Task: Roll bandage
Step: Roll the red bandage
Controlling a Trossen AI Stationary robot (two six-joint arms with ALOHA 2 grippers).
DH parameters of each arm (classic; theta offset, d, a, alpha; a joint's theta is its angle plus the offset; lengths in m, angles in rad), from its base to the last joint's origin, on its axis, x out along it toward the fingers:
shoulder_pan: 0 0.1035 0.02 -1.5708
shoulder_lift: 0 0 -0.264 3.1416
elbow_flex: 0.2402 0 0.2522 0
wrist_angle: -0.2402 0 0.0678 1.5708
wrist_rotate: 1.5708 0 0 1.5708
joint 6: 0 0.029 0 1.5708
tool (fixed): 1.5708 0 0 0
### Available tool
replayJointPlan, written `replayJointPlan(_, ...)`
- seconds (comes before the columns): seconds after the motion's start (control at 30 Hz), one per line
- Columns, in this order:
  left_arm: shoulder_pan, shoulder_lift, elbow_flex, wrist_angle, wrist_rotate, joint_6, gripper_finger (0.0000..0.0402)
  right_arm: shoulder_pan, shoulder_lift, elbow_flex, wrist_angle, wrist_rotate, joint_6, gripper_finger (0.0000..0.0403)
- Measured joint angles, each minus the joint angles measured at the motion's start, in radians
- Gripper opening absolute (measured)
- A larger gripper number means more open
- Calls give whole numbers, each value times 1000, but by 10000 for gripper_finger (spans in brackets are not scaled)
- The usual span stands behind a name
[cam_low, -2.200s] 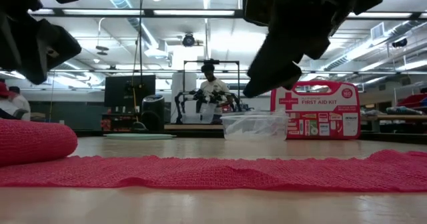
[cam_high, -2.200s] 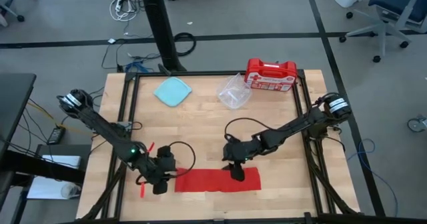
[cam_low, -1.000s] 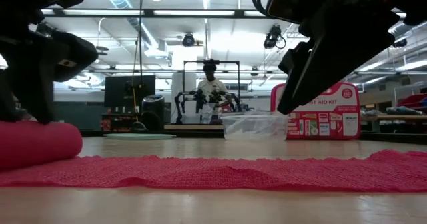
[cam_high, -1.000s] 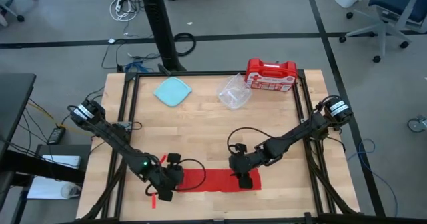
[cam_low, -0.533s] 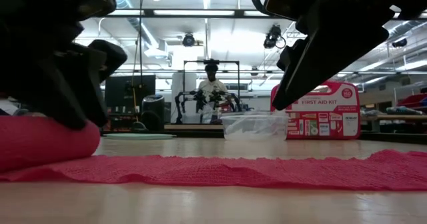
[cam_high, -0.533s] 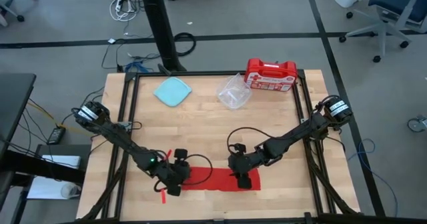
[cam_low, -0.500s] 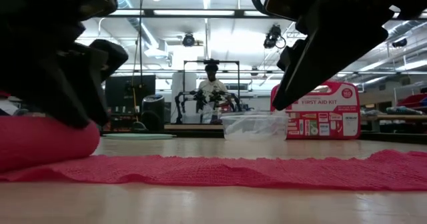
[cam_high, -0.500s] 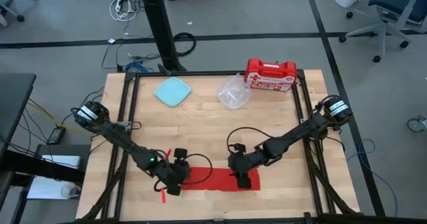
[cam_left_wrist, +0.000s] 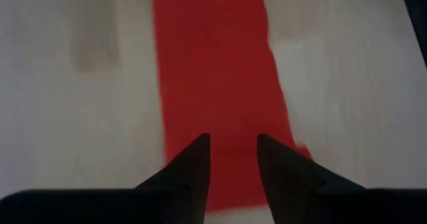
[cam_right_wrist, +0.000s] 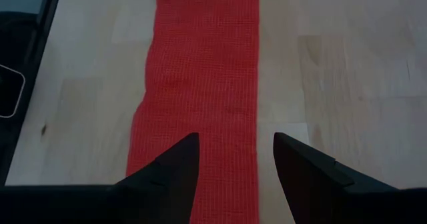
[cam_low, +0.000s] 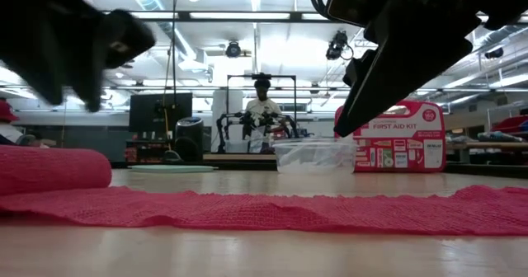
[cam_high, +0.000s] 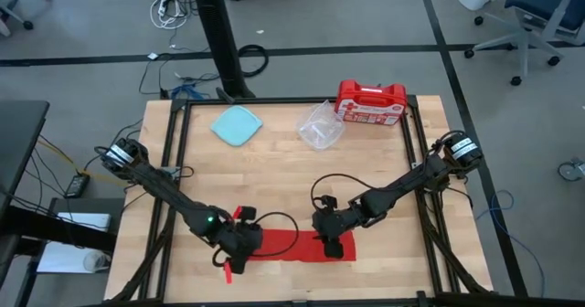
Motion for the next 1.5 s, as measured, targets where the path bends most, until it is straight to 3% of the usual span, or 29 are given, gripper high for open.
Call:
replayJointPlan(0.17, 0, 0, 0, -84, 69, -39, 127, 3, 0, 0, -6, -8, 1, 191)
replayJointPlan(0.67, 0, 79, -16, -77, 76, 19, 127, 15, 0, 0, -11, -11, 29, 191)
replayJointPlan(1.2, 6, 94, -18, 84, -6, 101, 127, 14, -13, 0, -69, -17, 65, 191)
replayJointPlan(1.5, 43, 183, -16, 267, -35, 215, 127, 25, -24, 41, -129, -18, 106, 191)
